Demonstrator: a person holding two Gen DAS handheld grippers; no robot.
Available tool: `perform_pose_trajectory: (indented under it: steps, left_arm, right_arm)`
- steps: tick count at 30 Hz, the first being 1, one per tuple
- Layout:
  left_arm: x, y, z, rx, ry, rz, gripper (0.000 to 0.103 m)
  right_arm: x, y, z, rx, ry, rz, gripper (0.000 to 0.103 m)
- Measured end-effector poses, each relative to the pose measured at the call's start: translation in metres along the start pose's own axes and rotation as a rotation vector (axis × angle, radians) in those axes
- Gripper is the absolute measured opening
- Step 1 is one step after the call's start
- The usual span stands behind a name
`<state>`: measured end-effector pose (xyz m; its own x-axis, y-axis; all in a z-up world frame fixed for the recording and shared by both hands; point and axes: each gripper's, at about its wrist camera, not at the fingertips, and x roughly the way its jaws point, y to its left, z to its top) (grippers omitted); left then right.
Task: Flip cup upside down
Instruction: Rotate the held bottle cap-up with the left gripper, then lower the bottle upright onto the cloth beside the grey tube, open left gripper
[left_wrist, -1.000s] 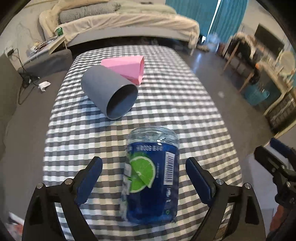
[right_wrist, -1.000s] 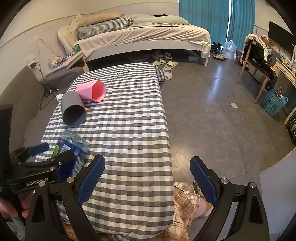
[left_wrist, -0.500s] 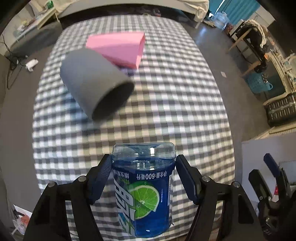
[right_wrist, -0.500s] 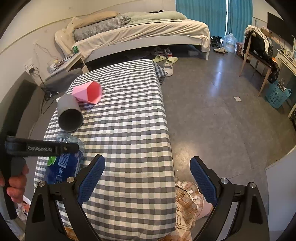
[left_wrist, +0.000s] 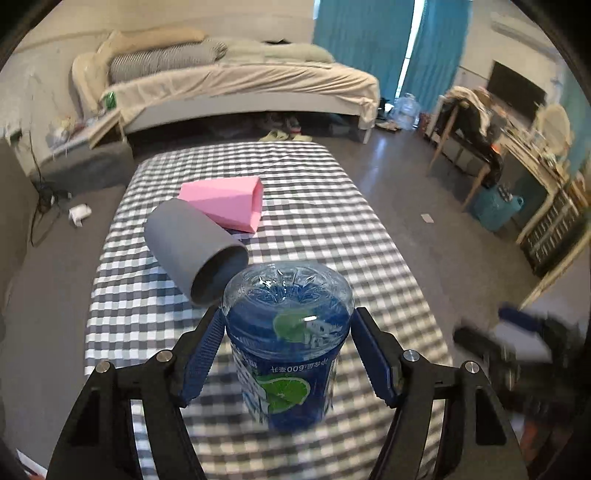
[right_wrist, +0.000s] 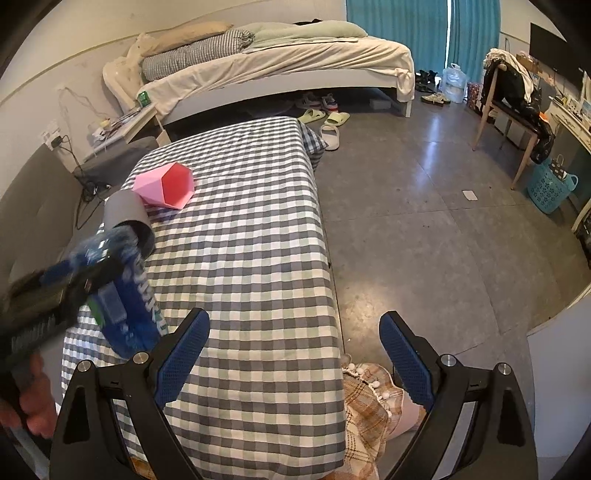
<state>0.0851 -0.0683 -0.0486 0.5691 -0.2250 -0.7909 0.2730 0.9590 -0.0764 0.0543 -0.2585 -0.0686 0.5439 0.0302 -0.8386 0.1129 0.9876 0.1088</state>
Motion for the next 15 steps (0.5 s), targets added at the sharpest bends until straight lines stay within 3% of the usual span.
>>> perform_pose_trajectory:
  steps: [5, 8, 15]
  left_arm:
    - [-0.005, -0.006, -0.026, 0.057, 0.011, -0.011, 0.074]
    - [-0.001, 0.004, -0.037, 0.011, 0.025, -0.045, 0.083]
    - [0.017, 0.008, -0.069, -0.011, 0.026, -0.104, 0.083]
  right_arm:
    - [-0.004, 0.0, -0.002, 0.007, -0.02, 0.005, 0.094]
    - [-0.009, 0.005, -0.006, -0.012, -0.034, 0.017, 0.094]
    - [-0.017, 0.015, -0.017, -0.039, -0.053, 0.025, 0.094]
